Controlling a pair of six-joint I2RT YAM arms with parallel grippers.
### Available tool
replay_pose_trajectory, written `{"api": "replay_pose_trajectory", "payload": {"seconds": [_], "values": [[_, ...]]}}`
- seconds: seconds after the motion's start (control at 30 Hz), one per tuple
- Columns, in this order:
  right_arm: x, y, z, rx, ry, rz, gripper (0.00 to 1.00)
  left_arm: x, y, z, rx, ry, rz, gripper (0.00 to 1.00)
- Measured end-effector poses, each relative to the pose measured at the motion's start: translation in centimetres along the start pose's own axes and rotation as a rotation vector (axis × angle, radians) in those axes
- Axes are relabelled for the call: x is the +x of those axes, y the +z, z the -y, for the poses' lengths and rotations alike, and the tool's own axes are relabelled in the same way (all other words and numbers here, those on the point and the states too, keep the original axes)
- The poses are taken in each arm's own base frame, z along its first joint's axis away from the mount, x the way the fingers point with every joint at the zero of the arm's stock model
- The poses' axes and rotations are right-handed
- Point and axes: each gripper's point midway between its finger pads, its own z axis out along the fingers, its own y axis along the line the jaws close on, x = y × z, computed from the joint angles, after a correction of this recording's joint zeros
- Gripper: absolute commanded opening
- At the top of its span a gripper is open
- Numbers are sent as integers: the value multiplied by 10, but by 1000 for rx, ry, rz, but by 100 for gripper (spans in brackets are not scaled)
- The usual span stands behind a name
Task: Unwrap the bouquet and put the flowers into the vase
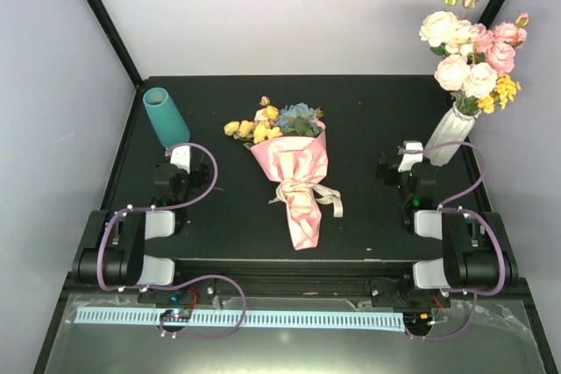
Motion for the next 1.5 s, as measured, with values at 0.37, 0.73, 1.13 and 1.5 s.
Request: {"api": "replay_pose_trajectory", "payload": {"seconds": [0.37,0.73,1.13,1.5], "values": [[-25,1,2,5,-4,103,100,-42,-1,-1,-2,8,91,99],[-38,0,2,7,-8,144,100,-107,-50,-5,2,-178,109,99],[-126,-47,-8,-48,149,223,100,-123,-105,3,49,-459,-72,99],[-127,-65,-15,-68,428,3,100,-106,-118,85,407,-540,-322,91]]}}
